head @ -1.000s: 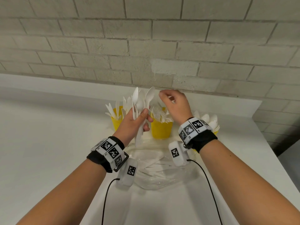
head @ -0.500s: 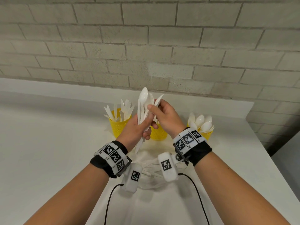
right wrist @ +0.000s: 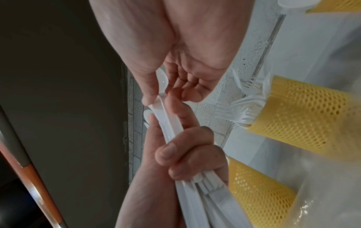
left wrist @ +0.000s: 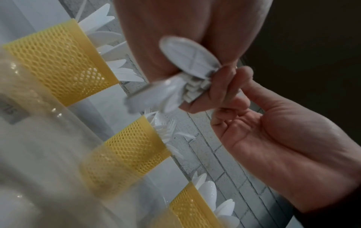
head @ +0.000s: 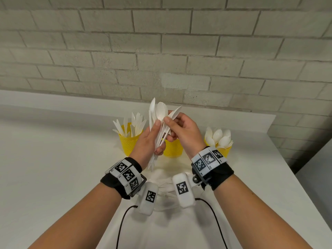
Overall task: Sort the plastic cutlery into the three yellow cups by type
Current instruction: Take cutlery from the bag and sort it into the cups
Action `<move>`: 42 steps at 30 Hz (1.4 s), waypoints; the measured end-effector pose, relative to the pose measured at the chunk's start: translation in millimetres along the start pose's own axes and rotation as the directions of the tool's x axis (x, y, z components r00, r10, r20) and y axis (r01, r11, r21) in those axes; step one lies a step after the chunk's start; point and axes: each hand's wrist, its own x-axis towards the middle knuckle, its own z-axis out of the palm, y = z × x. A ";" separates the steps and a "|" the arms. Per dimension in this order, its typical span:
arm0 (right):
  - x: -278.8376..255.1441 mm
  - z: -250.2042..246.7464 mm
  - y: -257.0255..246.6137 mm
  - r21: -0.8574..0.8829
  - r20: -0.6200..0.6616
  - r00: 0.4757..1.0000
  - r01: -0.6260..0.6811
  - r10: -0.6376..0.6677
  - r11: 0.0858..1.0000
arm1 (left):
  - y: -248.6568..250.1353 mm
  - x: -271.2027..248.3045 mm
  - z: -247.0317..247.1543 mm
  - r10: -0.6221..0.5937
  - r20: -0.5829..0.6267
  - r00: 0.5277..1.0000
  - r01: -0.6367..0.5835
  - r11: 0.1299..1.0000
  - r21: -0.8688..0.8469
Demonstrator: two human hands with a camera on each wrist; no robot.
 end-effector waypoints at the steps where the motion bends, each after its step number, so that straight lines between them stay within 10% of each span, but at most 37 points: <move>1: -0.9 -0.3 0.6 0.021 -0.010 1.000 0.006 -0.005 1.000 | -0.5 -0.2 -0.9 -0.008 -0.007 1.000 0.008 1.000 0.007; 14: 7.6 -13.8 -19.4 -0.097 -0.256 0.958 0.107 -0.129 0.989 | -1.0 -3.5 -4.7 0.036 0.005 0.999 -0.037 0.981 0.190; 30: 3.4 -35.7 -28.6 -0.348 -0.243 0.960 0.049 -0.140 0.936 | -7.6 1.2 15.3 0.046 0.079 0.996 -0.064 0.967 0.246; 42: 5.1 -115.2 -63.2 -0.500 -0.545 0.685 0.198 -0.484 0.843 | -25.5 22.2 41.6 -0.011 -0.027 1.000 0.018 0.968 0.251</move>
